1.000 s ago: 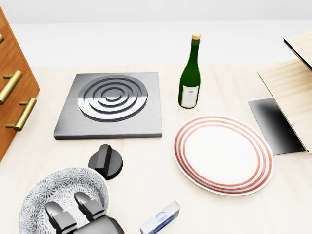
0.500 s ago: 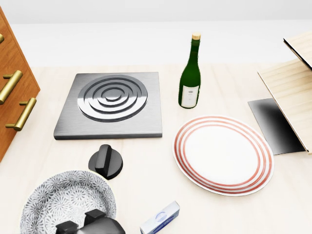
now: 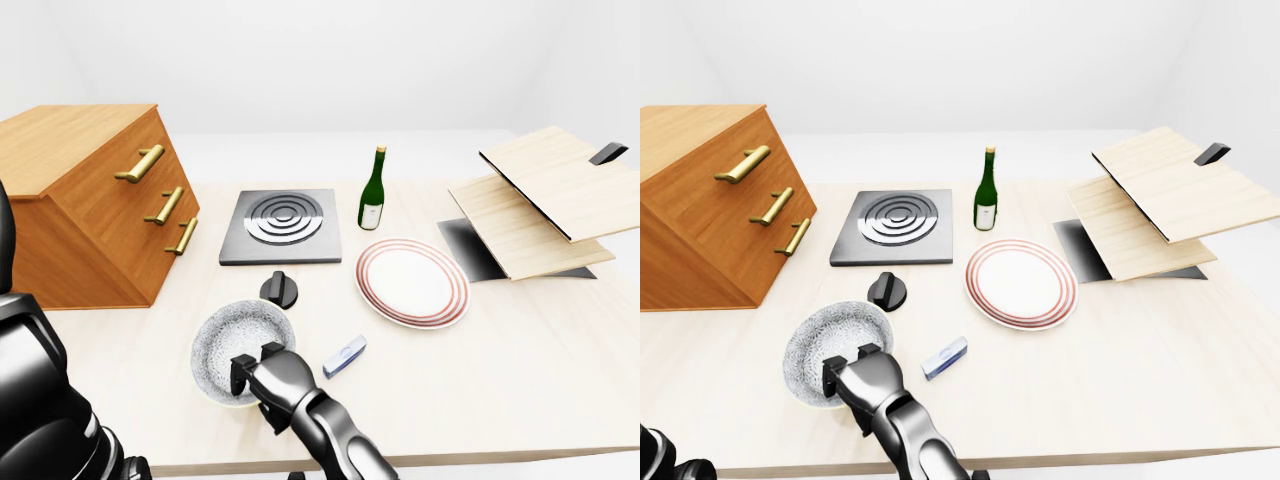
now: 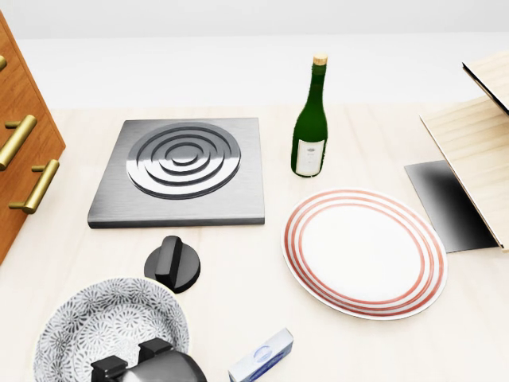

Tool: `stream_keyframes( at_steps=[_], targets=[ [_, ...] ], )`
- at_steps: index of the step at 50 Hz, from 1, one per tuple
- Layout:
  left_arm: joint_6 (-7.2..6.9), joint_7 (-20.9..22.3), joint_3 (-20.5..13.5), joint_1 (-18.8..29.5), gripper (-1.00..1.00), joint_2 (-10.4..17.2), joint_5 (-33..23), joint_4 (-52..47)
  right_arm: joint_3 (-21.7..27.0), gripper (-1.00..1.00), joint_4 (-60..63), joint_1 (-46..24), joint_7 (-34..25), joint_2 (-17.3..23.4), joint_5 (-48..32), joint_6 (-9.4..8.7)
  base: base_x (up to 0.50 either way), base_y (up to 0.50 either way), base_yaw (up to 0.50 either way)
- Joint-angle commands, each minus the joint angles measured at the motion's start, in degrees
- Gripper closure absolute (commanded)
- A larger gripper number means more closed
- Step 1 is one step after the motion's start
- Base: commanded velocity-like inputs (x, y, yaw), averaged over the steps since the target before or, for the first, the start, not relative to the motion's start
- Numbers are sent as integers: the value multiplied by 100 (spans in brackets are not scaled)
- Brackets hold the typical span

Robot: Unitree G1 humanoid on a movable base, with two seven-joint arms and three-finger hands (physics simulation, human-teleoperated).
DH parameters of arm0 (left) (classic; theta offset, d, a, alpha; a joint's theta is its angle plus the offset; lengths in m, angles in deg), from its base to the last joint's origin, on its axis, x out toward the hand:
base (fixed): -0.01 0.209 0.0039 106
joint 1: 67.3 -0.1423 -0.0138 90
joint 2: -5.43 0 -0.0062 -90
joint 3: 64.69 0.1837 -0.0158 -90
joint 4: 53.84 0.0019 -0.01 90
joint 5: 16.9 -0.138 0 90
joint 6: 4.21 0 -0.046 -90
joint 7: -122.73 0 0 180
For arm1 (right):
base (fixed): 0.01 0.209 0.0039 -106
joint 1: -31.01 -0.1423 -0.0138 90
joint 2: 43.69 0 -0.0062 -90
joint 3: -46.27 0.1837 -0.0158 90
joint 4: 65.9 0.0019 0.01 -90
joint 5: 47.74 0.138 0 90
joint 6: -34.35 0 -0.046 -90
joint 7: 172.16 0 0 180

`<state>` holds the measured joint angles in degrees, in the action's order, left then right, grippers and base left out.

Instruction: Pick up the akita bowl and put it on the plate.

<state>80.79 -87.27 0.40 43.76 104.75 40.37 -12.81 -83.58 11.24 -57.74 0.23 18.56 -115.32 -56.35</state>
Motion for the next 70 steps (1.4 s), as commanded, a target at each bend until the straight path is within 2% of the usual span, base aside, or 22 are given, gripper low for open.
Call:
stream_keyframes(
  at_steps=[1,7,12,18,22,28,36,48,57,64,70],
  targets=[
    [0,0,3,-8,-100,2,11,-9,71,94,9,21,-519,93,-243,-112,0,0,0],
    [0,0,27,-1,-100,-1,-11,5,100,95,534,-61,-999,135,-381,-215,0,0,0],
    [0,0,22,-1,-100,-17,-44,8,99,95,1369,-105,-1623,89,-475,-430,0,0,0],
    [0,0,1,4,-100,-18,109,-14,71,95,2004,-302,-2226,34,-715,-430,0,0,0],
    [0,0,30,9,-100,-3,93,-3,72,94,2822,-594,-3239,-251,-1035,-430,0,0,0],
    [0,0,66,19,-100,-25,13,31,377,95,3223,-1020,-3239,-482,-1140,-430,0,0,0],
    [0,0,94,33,-100,-49,-12,34,493,95,3334,-1191,-3239,-714,-1292,-430,0,0,0],
    [0,0,71,33,-100,-57,14,-13,753,96,3483,-1434,-3239,-776,-1343,-430,0,0,0],
    [0,0,102,23,-100,-50,8,-14,635,97,3438,-1300,-3239,-738,-1413,-430,0,0,0],
    [0,0,115,17,-100,-90,-65,18,893,97,3564,-1681,-3239,-825,-1480,-430,0,0,0],
    [0,0,88,45,-100,-63,9,-2,1515,97,3764,-2010,-3239,-709,-1233,-421,0,0,0]
  ],
)
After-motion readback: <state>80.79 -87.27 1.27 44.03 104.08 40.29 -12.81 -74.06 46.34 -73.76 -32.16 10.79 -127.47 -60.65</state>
